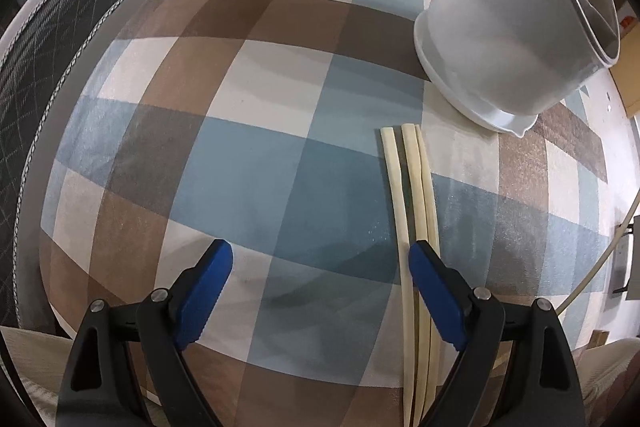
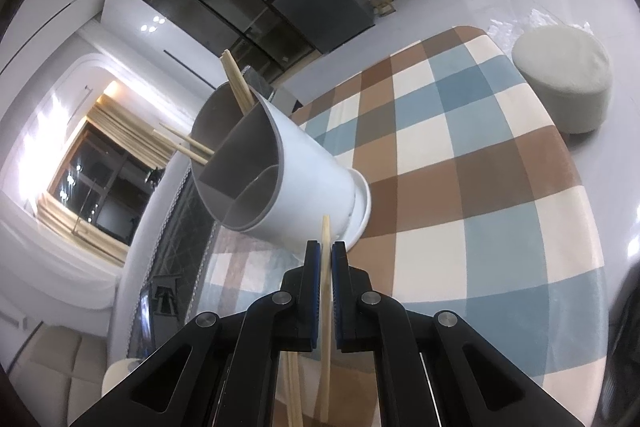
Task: Organize utensils
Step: 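Pinch a chopstick with the left gripper while the right gripper holds its chopstick, then lift both held chopsticks and carry them over the grey holder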
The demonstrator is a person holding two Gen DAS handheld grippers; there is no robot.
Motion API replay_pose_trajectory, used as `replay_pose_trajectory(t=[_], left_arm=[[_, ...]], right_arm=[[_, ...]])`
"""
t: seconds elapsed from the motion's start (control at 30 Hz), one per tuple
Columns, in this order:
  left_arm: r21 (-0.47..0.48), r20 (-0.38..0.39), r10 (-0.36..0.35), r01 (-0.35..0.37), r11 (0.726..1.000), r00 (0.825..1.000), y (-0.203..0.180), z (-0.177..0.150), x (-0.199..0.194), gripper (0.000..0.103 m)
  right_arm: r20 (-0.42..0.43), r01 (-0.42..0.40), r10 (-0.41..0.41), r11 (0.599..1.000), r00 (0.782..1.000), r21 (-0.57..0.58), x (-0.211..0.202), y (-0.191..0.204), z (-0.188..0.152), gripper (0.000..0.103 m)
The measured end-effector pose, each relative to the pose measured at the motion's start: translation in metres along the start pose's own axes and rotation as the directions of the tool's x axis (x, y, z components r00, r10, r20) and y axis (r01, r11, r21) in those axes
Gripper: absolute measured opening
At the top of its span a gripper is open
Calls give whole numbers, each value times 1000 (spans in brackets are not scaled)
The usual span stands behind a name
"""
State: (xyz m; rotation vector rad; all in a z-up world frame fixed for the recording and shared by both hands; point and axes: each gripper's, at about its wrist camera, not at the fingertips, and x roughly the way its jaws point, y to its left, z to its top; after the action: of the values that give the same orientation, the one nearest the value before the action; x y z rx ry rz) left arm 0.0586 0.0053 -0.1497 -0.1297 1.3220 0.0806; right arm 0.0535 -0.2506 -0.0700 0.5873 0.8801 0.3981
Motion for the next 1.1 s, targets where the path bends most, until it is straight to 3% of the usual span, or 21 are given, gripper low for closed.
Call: replay_pose_trajectory(t=[0.17,0.33,0.47,0.63,0.8,0.93,1.03,1.1], left_arm=[[21,5,24,-24,1000,1000,-8,6,2,80],[44,30,19,-20,999,999,-23,25,4,62],[86,45,47,-51,995,998,-36,38,6,52],[115,7,13,-13,993,1000,-50,50,8,5],[127,13,6,-7,992,1000,-47,46,2,2],[57,96,-61,56,997,994,-31,36,-22,2],[7,200,-108,109,994,974,-15,23,-50,2],[-15,283,-139,149,989,949,-5,14,-73,2]], right_arm=[[3,5,-5,1000,1000,-11,-1,1,1,5],[0,2,-2,1000,1000,4,-2,-3,2,5],[-1,2,-2,1000,1000,4,-3,-4,1,5],[1,13,-13,1000,1000,-20,-2,-1,2,5],[15,22,-22,999,1000,-46,-5,3,0,5],[35,49,-46,995,998,-92,-11,13,-5,5],[52,55,-48,989,997,-136,-15,24,-10,5],[69,63,-51,983,996,-173,-18,34,-13,5]])
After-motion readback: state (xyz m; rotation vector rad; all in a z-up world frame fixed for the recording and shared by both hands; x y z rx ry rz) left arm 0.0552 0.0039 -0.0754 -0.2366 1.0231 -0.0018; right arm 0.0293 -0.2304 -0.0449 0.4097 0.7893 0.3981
